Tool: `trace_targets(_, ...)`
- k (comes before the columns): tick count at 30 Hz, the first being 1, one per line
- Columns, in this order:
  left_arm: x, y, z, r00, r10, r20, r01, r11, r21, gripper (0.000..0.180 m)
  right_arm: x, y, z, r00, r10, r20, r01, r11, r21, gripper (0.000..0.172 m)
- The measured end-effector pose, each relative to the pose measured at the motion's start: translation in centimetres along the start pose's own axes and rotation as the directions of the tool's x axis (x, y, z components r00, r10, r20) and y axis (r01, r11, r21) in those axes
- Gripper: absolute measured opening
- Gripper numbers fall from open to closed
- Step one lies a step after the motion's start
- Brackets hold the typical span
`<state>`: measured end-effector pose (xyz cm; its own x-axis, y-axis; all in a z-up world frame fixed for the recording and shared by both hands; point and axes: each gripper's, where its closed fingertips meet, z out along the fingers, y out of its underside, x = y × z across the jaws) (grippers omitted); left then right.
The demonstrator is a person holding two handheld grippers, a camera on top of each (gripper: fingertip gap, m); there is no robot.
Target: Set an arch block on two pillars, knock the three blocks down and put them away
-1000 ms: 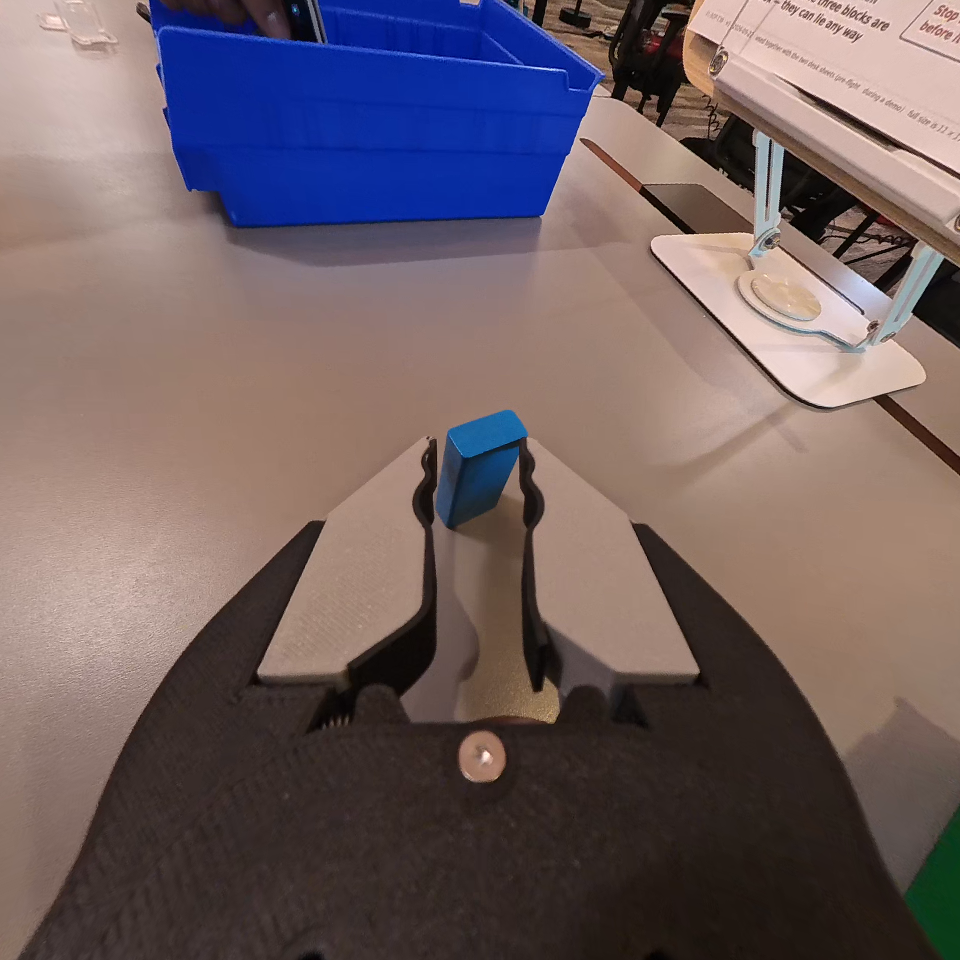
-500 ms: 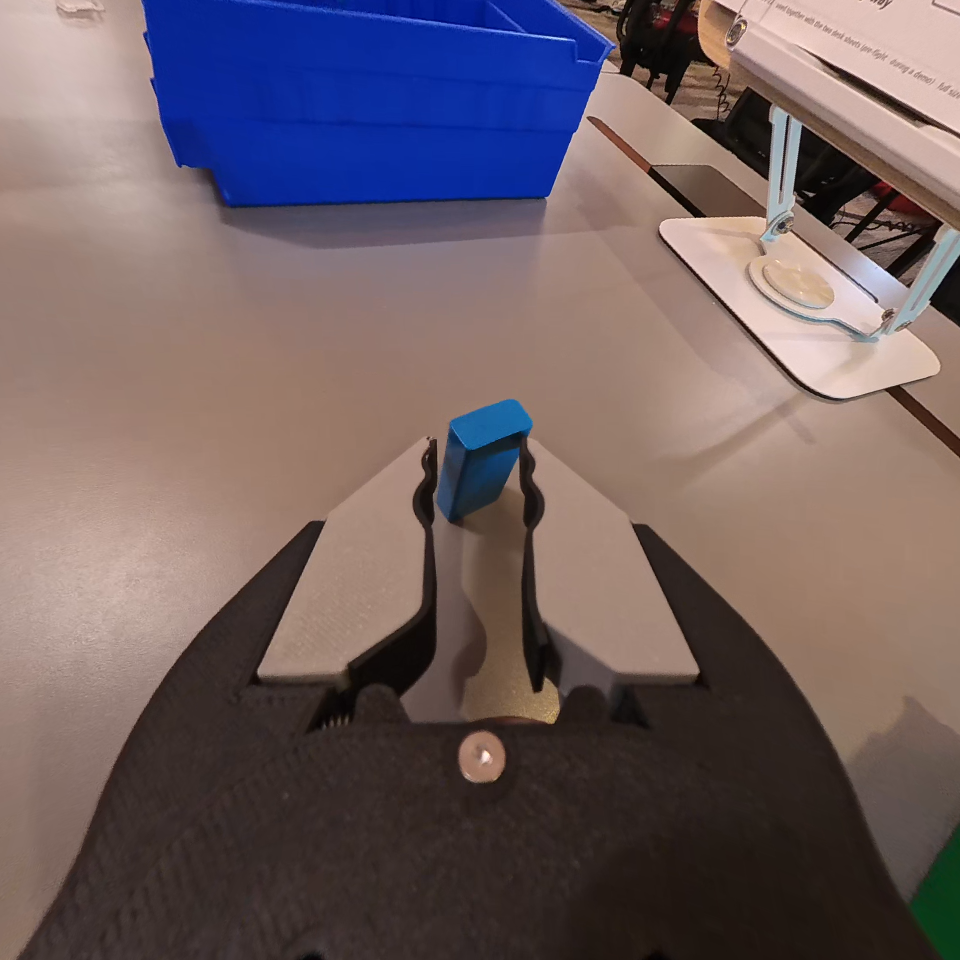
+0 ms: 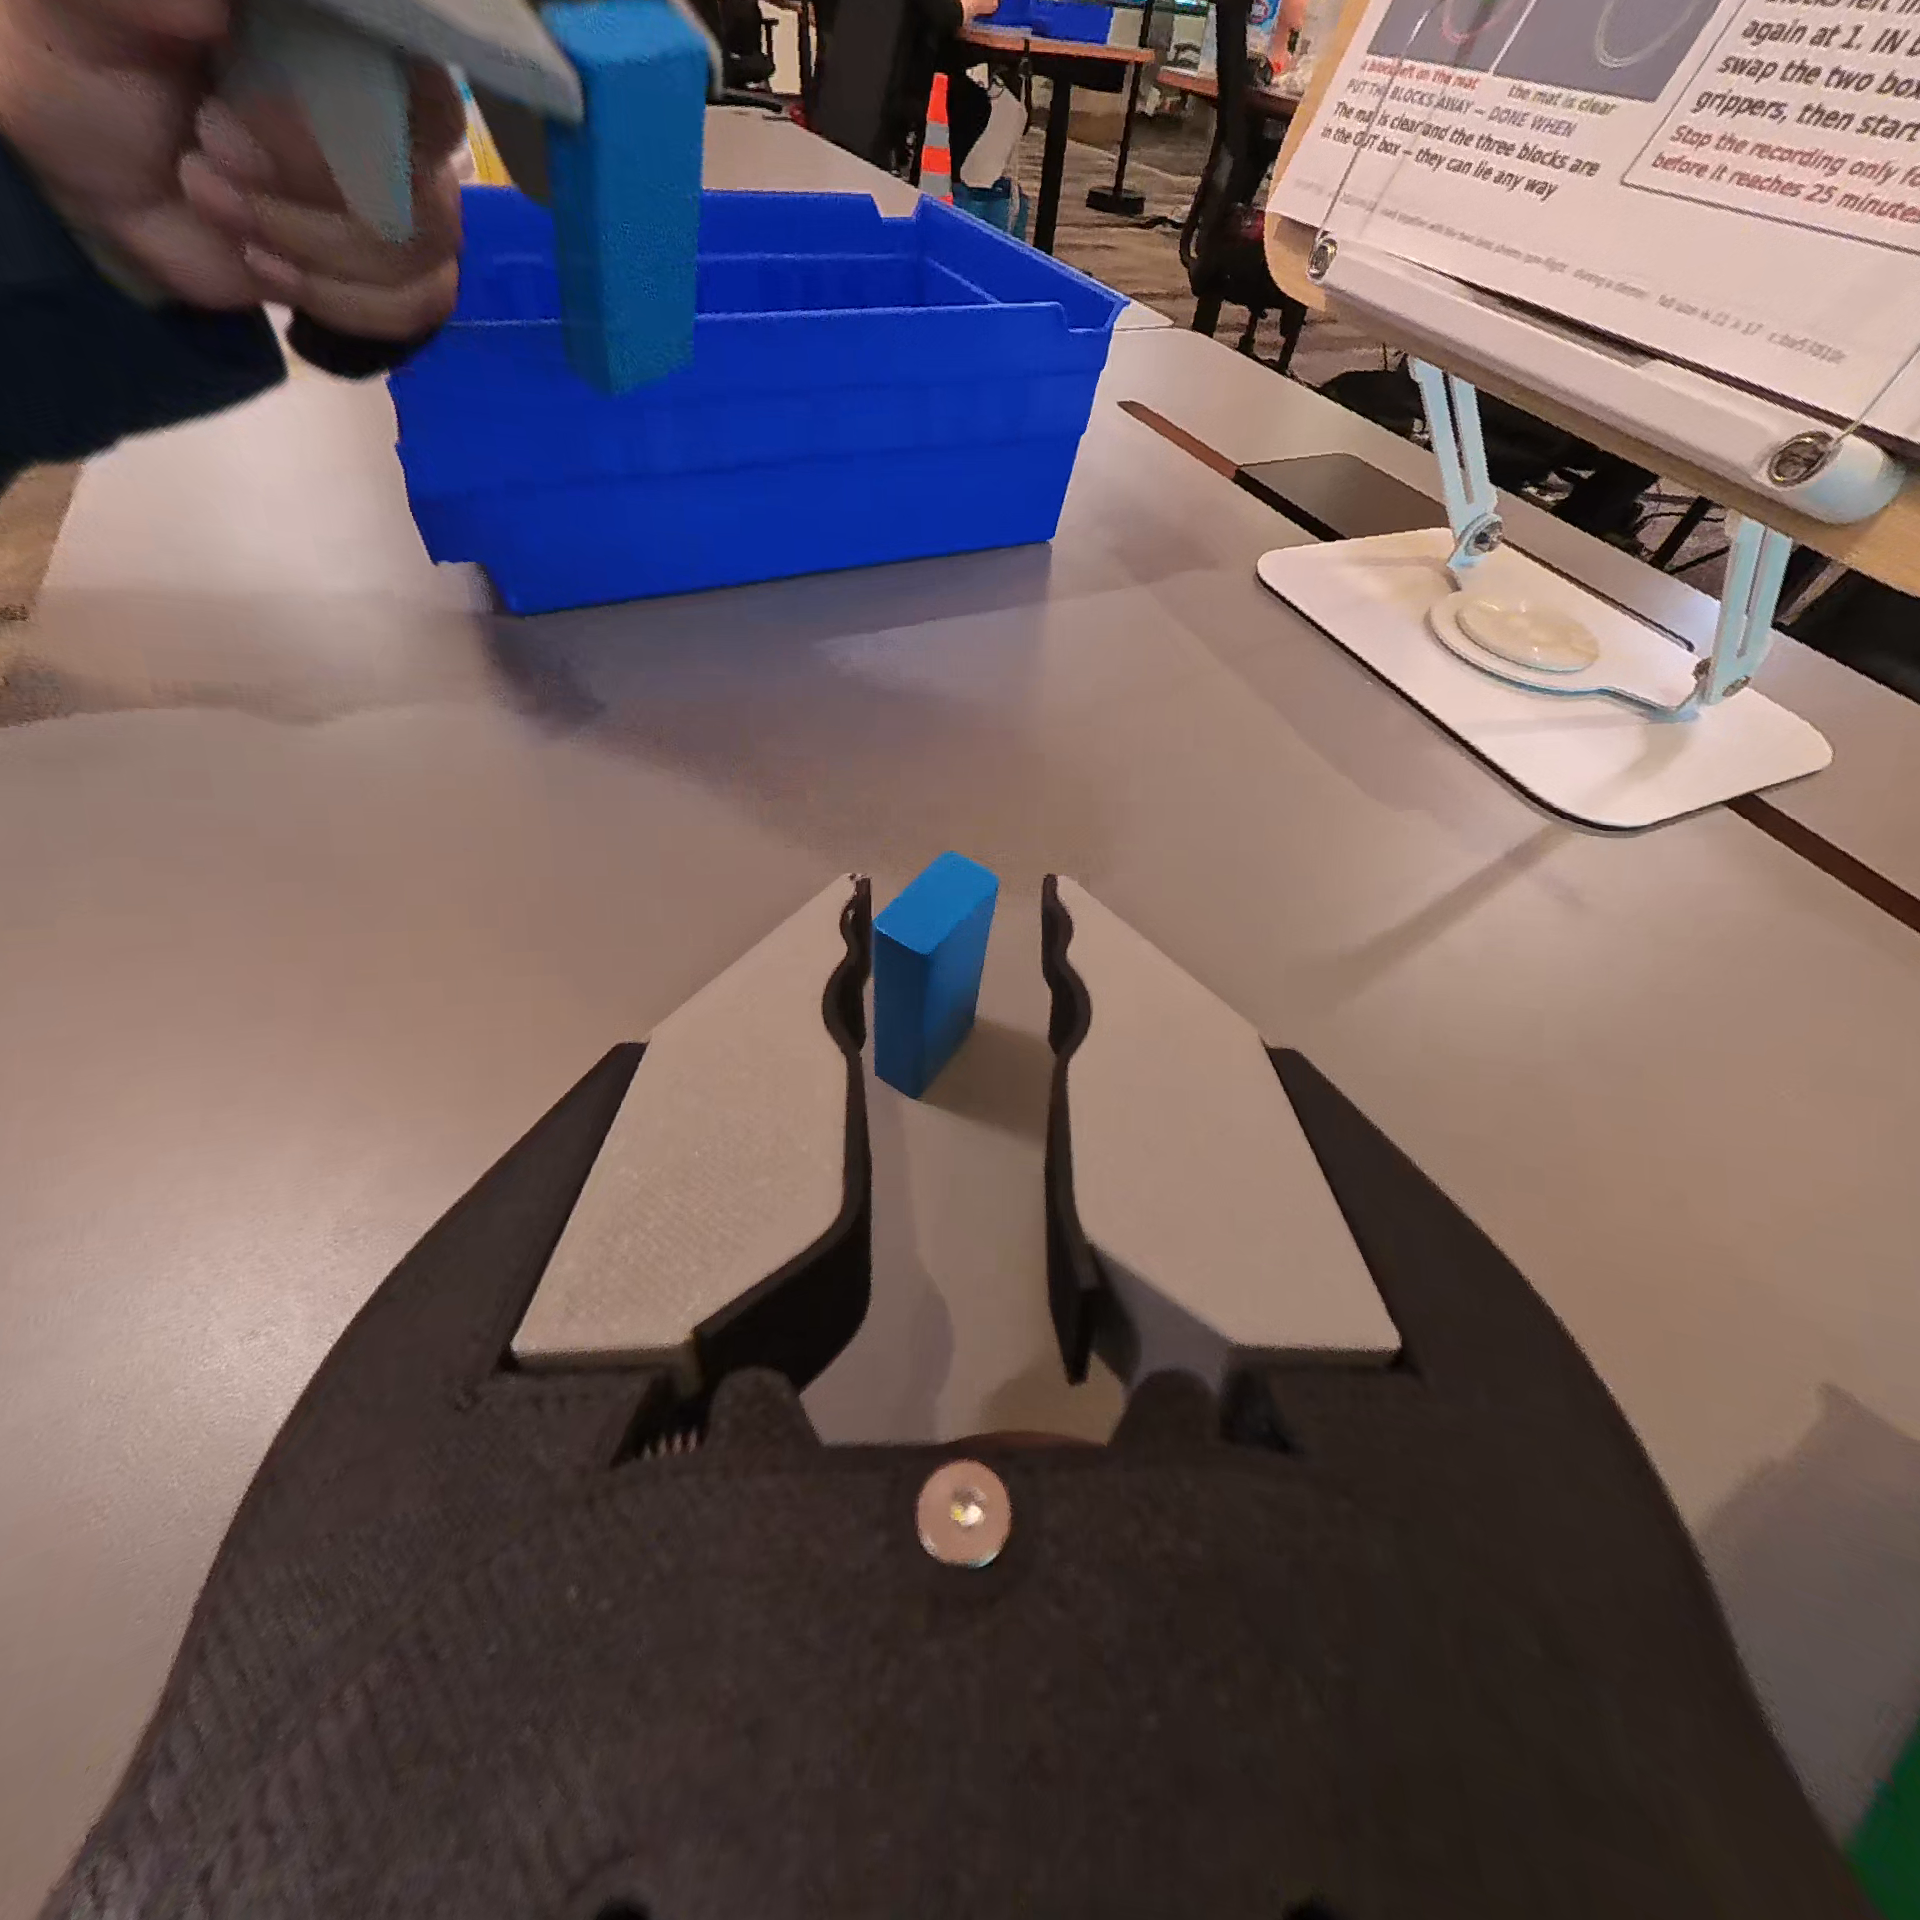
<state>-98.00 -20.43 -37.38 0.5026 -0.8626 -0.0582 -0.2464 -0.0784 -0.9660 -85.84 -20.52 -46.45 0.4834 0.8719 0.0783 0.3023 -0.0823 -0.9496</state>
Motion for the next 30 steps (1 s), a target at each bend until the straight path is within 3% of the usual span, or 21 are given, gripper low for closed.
trace_targets(6, 2.7, 0.8, 4.0, 0.999, 0.054, 0.005, -0.054, 0.998, -0.018, 0.029, 0.0, -0.2, -0.1, 1.000, -0.007, -0.003, 0.007, 1.000, 0.005, 0.031)
trace_targets(11, 5.9, 0.9, 6.2, 0.984, 0.172, -0.054, -0.170, 0.985, 0.036, 0.029, 0.0, -1.0, -0.5, 1.000, 0.003, 0.002, -0.003, 0.999, 0.044, 0.031)
trace_targets(13, 7.0, 1.9, 7.0, 0.968, 0.210, -0.135, -0.199, 0.976, 0.088, 0.029, -0.1, -1.2, -0.6, 1.000, 0.003, 0.004, -0.003, 0.999, 0.052, 0.031)
trace_targets(15, 7.7, 2.6, 7.3, 0.956, 0.179, -0.233, -0.144, 0.977, 0.158, 0.029, -0.2, -1.2, -0.5, 1.000, -0.002, 0.005, 0.001, 0.999, 0.050, 0.031)
trace_targets(18, 6.5, 3.7, 7.7, 0.956, 0.086, -0.280, -0.032, 0.981, 0.193, 0.029, -0.3, -1.1, -0.5, 1.000, -0.004, 0.011, 0.004, 0.999, 0.047, 0.031)
trace_targets(26, 5.1, 5.0, 7.4, 0.938, -0.019, -0.346, 0.079, 0.984, 0.160, 0.029, -1.7, -1.2, 0.1, 0.998, -0.034, 0.046, 0.032, 0.999, 0.028, 0.032)
trace_targets(30, 5.4, 7.0, 8.3, 0.943, -0.063, -0.325, 0.067, 0.998, 0.000, 0.029, -2.9, -1.3, 0.8, 0.996, -0.054, 0.075, 0.053, 0.998, 0.018, 0.032)
